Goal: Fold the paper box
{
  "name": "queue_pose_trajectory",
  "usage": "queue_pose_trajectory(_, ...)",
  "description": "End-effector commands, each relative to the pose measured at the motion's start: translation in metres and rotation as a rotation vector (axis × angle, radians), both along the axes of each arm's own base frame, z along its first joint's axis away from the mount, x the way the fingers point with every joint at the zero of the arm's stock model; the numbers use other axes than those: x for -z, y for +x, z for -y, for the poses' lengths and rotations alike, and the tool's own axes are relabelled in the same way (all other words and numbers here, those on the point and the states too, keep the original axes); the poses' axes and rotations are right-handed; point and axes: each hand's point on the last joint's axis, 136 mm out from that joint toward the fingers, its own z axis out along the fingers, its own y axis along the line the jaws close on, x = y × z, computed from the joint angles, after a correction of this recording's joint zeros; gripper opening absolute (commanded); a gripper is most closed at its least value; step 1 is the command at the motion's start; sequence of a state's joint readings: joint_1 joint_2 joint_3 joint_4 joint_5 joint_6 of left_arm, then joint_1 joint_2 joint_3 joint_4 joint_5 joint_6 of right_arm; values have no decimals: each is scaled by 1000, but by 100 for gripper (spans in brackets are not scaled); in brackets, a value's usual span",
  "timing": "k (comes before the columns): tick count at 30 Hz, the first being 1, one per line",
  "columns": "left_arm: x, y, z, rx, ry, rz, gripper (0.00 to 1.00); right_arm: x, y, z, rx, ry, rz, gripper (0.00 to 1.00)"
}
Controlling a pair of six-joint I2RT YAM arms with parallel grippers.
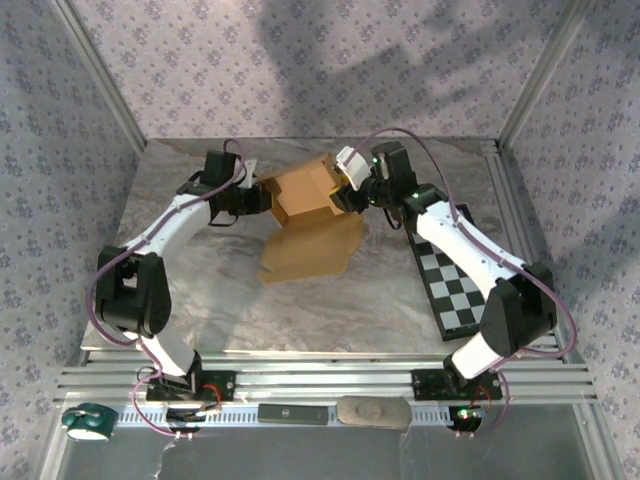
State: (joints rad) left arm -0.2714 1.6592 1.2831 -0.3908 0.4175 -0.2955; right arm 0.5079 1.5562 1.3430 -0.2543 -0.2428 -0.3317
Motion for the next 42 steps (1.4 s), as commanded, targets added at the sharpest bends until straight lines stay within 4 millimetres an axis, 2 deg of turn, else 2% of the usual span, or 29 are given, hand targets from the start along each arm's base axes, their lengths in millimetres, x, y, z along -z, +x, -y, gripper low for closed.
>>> queue_pose_trajectory(1, -24, -1, 21, 84, -29, 60, 0, -7, 5, -3, 23, -22, 73, 50)
queue_pose_trajectory(7, -27, -2, 23, 88, -25, 70, 0, -8, 13, -1, 86, -47, 122, 45)
queue_pose_trajectory(11, -31, -3, 25, 92, -26, 80, 0, -5, 15, -5, 110, -69, 144, 36)
queue_pose_trajectory(14, -34, -3, 27, 94, -27, 89, 0, 0, 19, -8, 131, -91, 153, 33)
queue_pose_trajectory(23, -46, -5, 29, 97, -28, 115, 0, 2, 32, -5, 235, -118, 202, 0)
queue_pose_trajectory(33, -52, -7, 35, 90, -31, 118, 0, 8, 33, -12, 286, -170, 276, 0)
queue_pose_trajectory(42, -52, -12, 43, 68, -5, 101, 0, 8, 40, -4, 496, -338, 488, 0)
